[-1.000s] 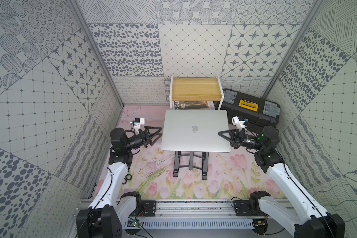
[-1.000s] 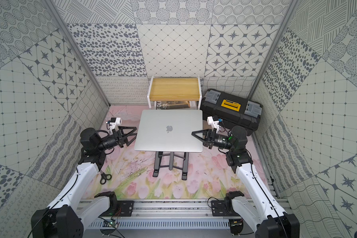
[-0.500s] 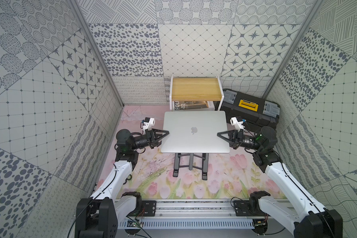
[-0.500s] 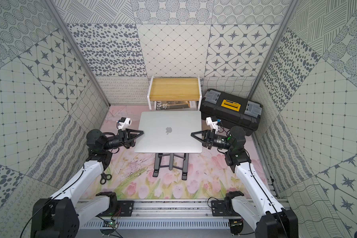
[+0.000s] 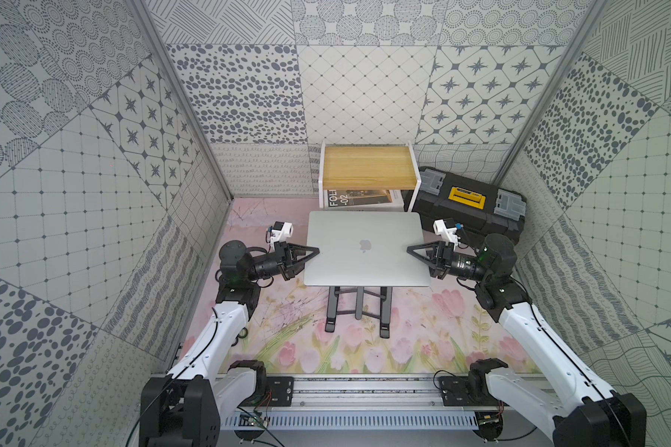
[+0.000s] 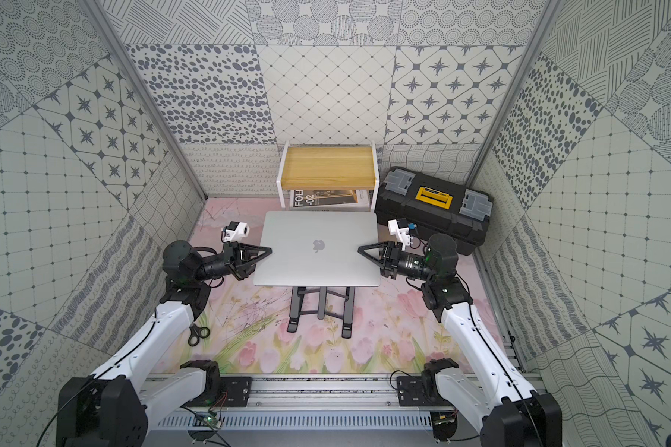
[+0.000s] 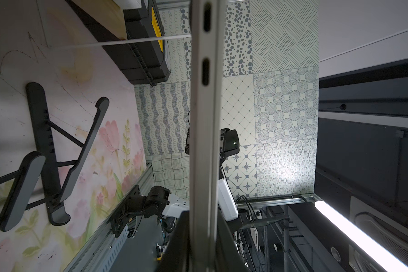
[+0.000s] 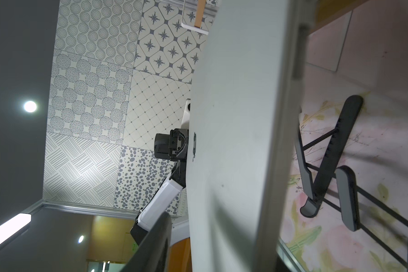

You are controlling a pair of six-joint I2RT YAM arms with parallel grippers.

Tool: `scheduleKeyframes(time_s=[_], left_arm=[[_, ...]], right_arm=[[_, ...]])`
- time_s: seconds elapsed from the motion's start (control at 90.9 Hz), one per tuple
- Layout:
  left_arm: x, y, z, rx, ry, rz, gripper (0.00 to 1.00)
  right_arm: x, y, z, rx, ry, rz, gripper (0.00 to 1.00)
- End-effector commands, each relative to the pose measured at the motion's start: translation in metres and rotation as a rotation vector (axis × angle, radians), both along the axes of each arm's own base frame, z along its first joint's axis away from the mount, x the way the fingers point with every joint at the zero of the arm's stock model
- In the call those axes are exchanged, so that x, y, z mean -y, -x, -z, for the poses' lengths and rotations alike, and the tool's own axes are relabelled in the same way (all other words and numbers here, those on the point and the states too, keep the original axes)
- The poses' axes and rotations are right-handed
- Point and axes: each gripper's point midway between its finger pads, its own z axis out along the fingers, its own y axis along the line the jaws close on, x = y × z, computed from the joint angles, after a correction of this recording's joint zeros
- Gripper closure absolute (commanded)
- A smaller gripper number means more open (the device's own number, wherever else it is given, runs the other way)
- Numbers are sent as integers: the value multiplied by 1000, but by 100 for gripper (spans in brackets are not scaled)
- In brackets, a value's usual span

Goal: Close the laptop lid and set it aside
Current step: Pick up the laptop from the computer stand, then place the laptop on the shelf.

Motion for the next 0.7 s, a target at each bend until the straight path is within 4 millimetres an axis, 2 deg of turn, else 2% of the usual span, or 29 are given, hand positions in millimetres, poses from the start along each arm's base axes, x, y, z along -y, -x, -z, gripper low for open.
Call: scheduleKeyframes(time_s=[0.0, 0.143, 0.374, 0.616, 0.693], left_arm=[[2, 8, -16, 118, -51, 22, 95], [1, 7, -18, 117, -81, 1, 97], [0, -5, -15, 99, -93, -25, 96], [-2, -14, -40, 153, -136, -56, 89], [-1, -14, -50, 167, -133, -54, 86]], right_arm=[[4, 2, -26, 145, 53, 43, 47], [5, 3, -34, 136, 56, 46, 48], [7, 2, -54, 158, 37, 58, 60], [7, -6, -80, 170, 16, 68, 83], [7, -9, -86, 173, 11, 76, 84]])
